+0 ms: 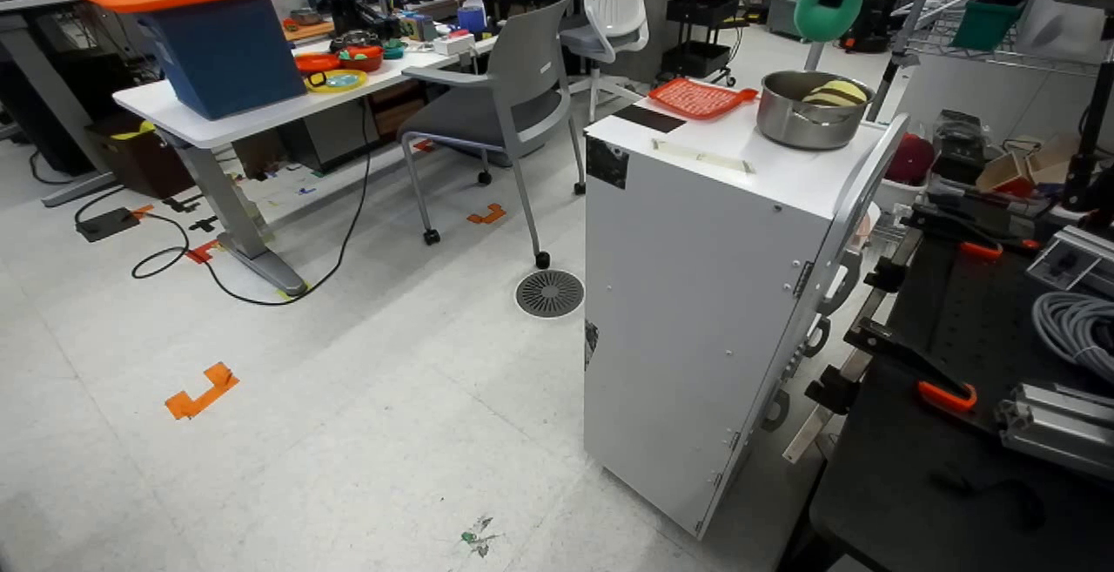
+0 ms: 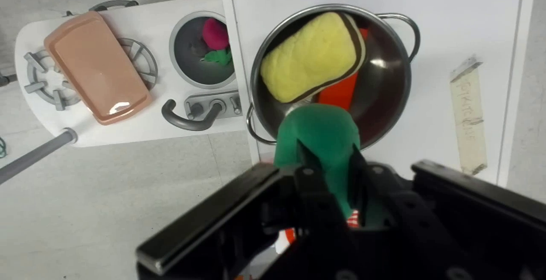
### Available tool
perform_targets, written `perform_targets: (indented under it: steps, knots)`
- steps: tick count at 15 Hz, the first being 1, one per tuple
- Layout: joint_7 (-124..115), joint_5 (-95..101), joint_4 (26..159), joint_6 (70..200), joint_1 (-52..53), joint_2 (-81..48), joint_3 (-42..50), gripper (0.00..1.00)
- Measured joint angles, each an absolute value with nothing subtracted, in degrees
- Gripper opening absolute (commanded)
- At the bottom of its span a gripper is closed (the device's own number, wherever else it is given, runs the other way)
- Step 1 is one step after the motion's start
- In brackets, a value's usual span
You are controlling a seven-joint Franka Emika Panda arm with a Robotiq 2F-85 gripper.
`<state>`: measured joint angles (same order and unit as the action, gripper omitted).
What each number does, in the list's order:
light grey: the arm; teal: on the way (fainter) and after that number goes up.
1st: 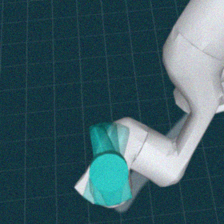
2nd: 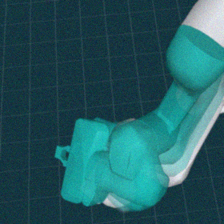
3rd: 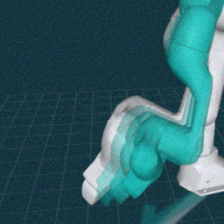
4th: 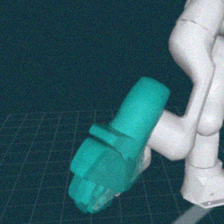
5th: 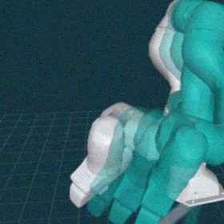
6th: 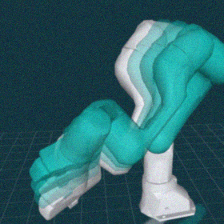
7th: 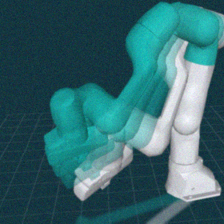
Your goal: Pick up the pee plush toy from the pot and drop it in the sink
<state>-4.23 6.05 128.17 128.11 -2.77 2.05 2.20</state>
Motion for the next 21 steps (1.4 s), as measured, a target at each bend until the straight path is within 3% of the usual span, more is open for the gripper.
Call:
perform_targets:
  steps: [21]
  knots:
    - [-18.2,3.3,124.8,127.4,-10.4,-5.0,10.8,0.04]
